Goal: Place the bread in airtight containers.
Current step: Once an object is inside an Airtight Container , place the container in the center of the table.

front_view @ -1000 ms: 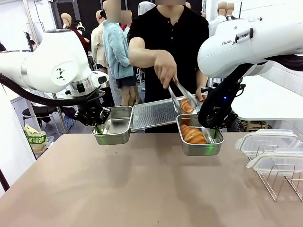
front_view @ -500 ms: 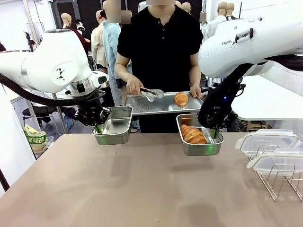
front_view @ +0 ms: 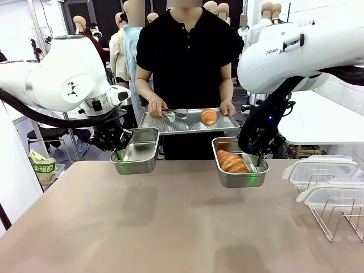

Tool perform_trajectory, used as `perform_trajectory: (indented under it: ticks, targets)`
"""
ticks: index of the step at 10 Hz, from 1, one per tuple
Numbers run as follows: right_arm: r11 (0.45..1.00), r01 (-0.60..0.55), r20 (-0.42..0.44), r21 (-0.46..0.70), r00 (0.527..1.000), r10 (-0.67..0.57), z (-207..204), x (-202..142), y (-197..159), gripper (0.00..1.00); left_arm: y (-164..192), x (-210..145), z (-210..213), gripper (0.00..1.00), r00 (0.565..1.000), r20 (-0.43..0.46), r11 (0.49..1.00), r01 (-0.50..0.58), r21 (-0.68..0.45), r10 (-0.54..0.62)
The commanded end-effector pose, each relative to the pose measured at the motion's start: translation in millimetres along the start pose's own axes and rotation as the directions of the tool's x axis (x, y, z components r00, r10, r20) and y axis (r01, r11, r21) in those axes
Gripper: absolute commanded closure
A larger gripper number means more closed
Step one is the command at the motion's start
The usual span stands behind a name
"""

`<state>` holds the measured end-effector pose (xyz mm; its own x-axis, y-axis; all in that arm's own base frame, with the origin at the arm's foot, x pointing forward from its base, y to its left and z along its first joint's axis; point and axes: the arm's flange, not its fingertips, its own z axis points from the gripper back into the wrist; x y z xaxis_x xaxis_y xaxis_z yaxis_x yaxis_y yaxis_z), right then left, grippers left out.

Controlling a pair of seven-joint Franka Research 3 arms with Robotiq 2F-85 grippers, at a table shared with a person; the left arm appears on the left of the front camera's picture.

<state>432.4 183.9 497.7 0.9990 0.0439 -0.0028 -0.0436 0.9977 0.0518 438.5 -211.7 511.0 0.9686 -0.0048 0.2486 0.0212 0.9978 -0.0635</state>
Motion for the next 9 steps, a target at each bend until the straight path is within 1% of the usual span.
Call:
perform_trajectory:
  ticks: [1,9]
  targets:
    - [1.0,-0.002,0.009,0.0,1.0,0.002,0.3,0.2,-0.4,1.0,1.2,1.1,3.1,1.0,1.0,0.005,1.0,-0.001,-0.005,0.001]
    - [1.0,-0.002,0.009,0.0,1.0,0.002,0.3,0.2,-0.4,1.0,1.2,1.1,3.1,1.0,1.0,0.005,1.0,-0.001,-0.005,0.001]
